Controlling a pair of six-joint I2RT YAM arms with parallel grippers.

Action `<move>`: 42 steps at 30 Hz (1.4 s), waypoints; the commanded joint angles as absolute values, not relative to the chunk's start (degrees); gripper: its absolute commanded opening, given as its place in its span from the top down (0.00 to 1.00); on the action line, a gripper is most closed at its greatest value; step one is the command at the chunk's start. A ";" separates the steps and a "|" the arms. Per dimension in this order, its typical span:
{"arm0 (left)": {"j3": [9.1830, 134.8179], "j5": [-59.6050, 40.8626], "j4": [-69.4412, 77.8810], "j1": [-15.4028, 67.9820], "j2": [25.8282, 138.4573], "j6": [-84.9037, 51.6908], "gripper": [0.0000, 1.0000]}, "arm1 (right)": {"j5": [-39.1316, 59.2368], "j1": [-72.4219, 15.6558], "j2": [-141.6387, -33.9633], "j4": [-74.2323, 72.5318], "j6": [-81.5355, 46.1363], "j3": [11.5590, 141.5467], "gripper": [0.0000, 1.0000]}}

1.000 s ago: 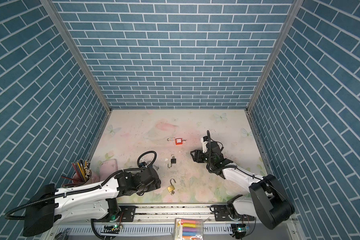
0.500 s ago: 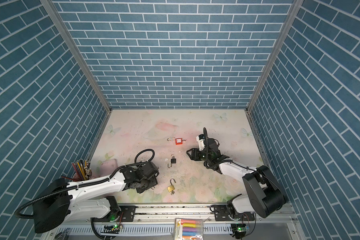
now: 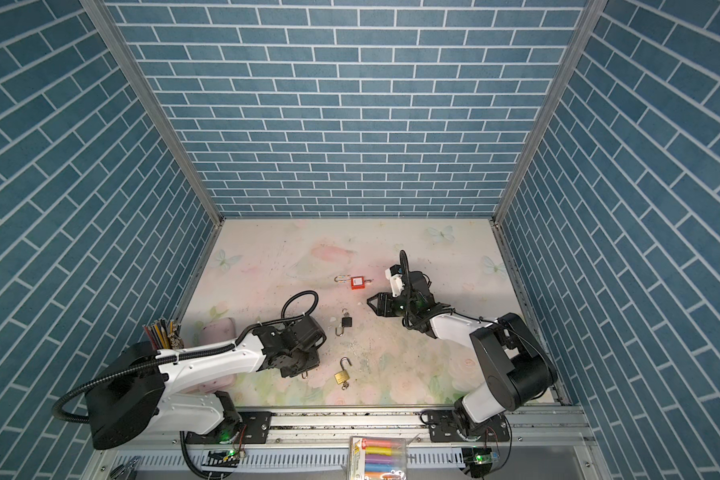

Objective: Lock with the key

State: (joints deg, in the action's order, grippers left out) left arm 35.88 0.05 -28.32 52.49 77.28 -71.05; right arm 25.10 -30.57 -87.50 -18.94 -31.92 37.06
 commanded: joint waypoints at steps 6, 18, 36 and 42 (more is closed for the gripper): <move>42.06 5.85 -30.97 56.85 86.40 -62.85 0.64 | 25.54 -30.42 -86.49 -19.34 -31.03 37.33 0.42; 41.17 10.26 -32.46 61.38 85.07 -62.72 0.65 | 25.12 -30.41 -85.22 -18.72 -31.10 37.00 0.42; 33.32 8.96 -25.01 63.25 71.22 -65.02 0.36 | 28.03 -30.48 -87.44 -21.08 -32.42 37.63 0.43; 36.31 9.37 -26.79 65.30 69.23 -64.85 0.36 | 28.56 -30.51 -87.63 -21.88 -32.52 37.21 0.43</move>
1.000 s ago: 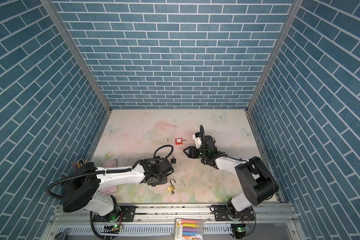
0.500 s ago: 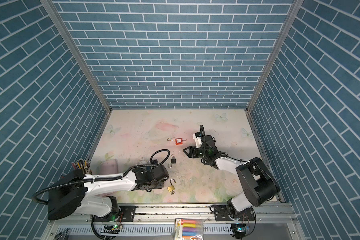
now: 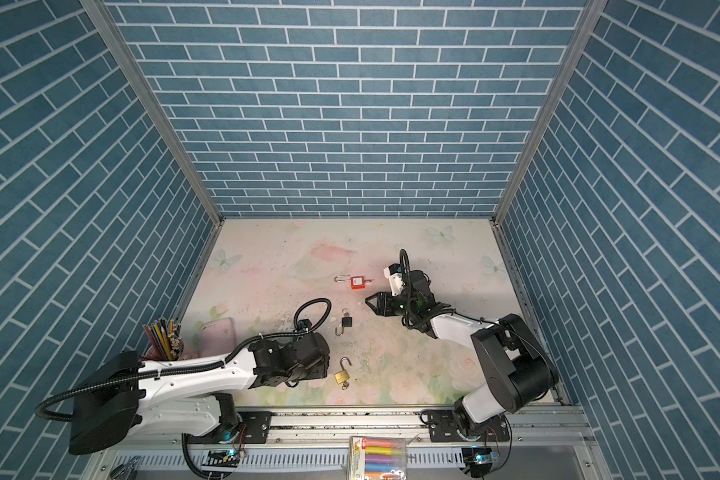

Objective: Lock with the key

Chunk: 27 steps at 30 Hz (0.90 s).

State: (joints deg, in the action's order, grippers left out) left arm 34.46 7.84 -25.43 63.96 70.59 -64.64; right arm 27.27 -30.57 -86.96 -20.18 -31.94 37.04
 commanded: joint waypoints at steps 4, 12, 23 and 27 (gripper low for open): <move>34.97 5.72 -22.82 67.11 69.07 -66.51 0.36 | 28.73 -30.45 -87.72 -22.06 -32.60 37.15 0.43; 30.77 1.87 -20.76 69.08 70.88 -71.11 0.36 | 29.01 -30.51 -87.71 -21.95 -32.65 37.41 0.43; 26.66 5.44 -23.18 65.87 70.24 -72.28 0.36 | 29.31 -30.50 -87.74 -22.17 -33.05 37.53 0.43; 25.49 6.05 -22.09 62.34 70.29 -69.76 0.36 | 29.79 -30.50 -88.14 -22.54 -33.16 37.63 0.43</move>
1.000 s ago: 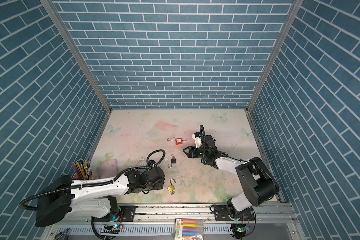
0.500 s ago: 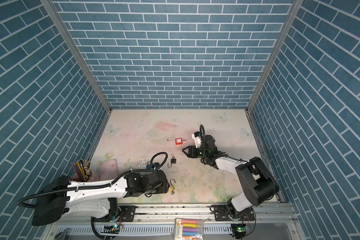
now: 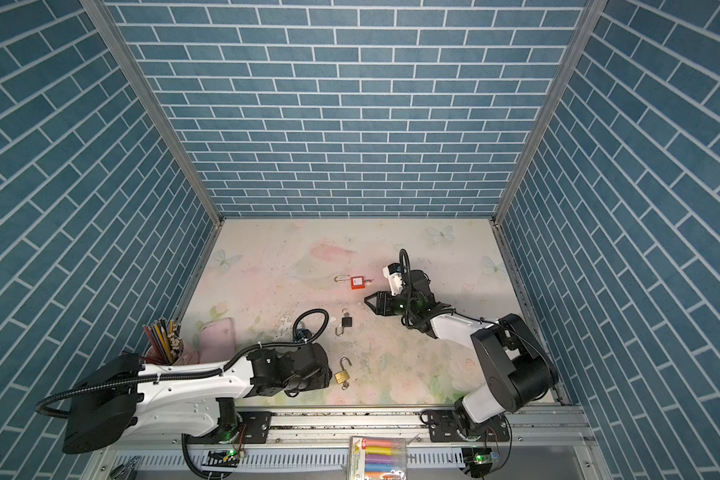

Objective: Lock with the key

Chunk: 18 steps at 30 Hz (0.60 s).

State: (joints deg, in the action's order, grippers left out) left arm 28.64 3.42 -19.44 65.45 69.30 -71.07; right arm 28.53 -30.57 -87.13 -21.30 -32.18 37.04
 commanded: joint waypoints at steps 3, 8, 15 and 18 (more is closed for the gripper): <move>25.45 6.31 -21.28 59.03 70.47 -66.83 0.36 | 30.13 -30.52 -88.63 -22.89 -33.39 37.64 0.43; 26.19 7.12 -21.05 54.53 71.95 -62.53 0.36 | 30.41 -30.59 -89.30 -23.27 -33.58 37.67 0.44; 29.15 7.53 -21.16 53.29 75.33 -59.35 0.36 | 30.15 -30.59 -89.57 -23.38 -33.49 37.36 0.44; 30.30 7.64 -21.31 53.27 76.70 -59.39 0.36 | 30.23 -30.59 -89.73 -23.58 -33.53 37.21 0.44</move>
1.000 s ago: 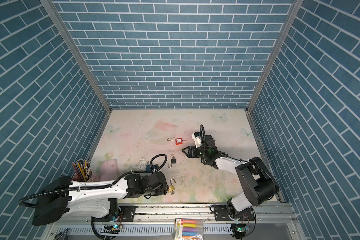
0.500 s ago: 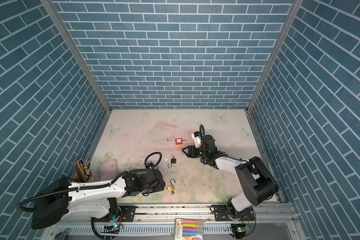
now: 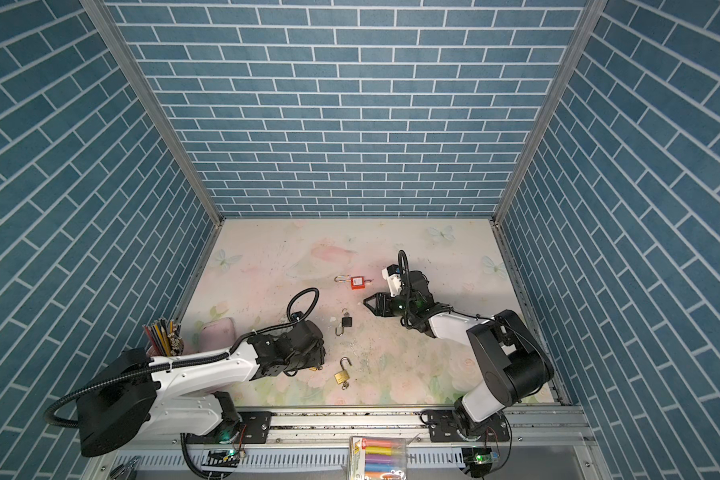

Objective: Lock with the key

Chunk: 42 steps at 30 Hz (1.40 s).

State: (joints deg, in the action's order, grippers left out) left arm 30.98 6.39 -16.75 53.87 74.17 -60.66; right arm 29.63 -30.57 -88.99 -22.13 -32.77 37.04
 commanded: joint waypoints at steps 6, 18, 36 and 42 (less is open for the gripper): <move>31.41 7.74 -21.00 53.36 76.55 -60.60 0.37 | 30.32 -30.54 -89.73 -23.73 -33.31 37.02 0.44; 34.78 8.06 -20.29 56.21 79.43 -62.54 0.37 | 30.41 -30.53 -89.03 -24.85 -33.49 35.74 0.44; 47.35 13.77 -42.90 56.44 79.20 -71.16 0.37 | 29.74 -30.53 -86.25 -27.47 -33.59 33.17 0.44; 43.77 3.14 -46.09 56.82 76.06 -88.58 0.38 | 29.33 -30.58 -86.15 -28.71 -33.83 32.37 0.44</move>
